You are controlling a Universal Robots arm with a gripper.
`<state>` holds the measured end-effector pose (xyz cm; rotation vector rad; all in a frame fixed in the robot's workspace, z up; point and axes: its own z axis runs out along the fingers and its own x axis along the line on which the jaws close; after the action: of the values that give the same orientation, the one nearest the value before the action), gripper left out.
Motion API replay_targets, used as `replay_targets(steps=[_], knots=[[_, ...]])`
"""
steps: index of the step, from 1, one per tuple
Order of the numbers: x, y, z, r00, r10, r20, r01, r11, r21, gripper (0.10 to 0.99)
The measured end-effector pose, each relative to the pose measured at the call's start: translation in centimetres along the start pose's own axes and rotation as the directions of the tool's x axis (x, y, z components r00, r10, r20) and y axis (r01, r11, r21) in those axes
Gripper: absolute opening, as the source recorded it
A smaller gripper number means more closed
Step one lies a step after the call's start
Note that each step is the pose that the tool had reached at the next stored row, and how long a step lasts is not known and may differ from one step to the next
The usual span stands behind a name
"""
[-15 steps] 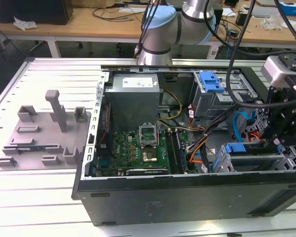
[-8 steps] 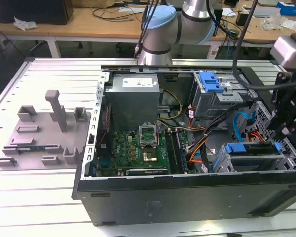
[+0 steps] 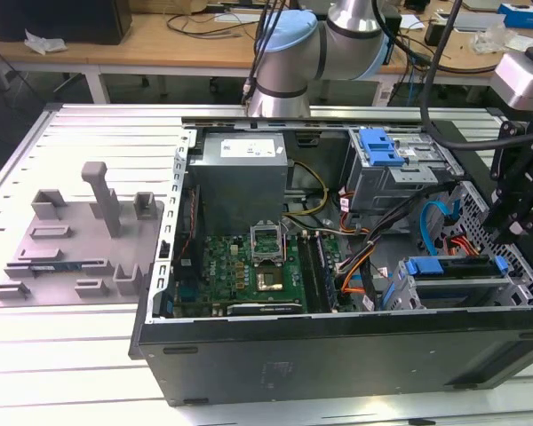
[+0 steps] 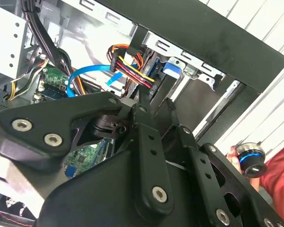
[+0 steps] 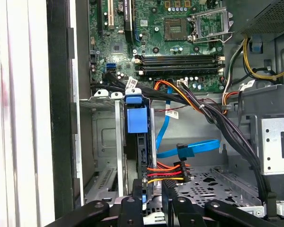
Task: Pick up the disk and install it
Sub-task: 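Insert the second disk wire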
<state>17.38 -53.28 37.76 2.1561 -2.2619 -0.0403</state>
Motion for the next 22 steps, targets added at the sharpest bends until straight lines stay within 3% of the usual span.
replay_targets(steps=[11,14,15,20,21,22], knots=[[-0.08,0.02,0.0,1.0,0.0,-0.0016,0.0,1.0,0.0,0.306],[-0.5,0.04,0.0,0.9999,0.001,-0.0158,-0.001,1.0,0.001,0.306],[-0.98,0.06,0.0,0.9997,0.001,-0.0251,-0.001,1.0,0.001,0.306],[-3.06,0.16,0.01,0.9991,0.001,-0.042,-0.001,1.0,0.002,0.306],[-3.88,0.27,0.02,0.9989,0.002,-0.0473,-0.002,1.0,0.002,0.306],[-4.02,0.35,0.03,0.9988,0.002,-0.0485,-0.001,1.0,0.003,0.306]])
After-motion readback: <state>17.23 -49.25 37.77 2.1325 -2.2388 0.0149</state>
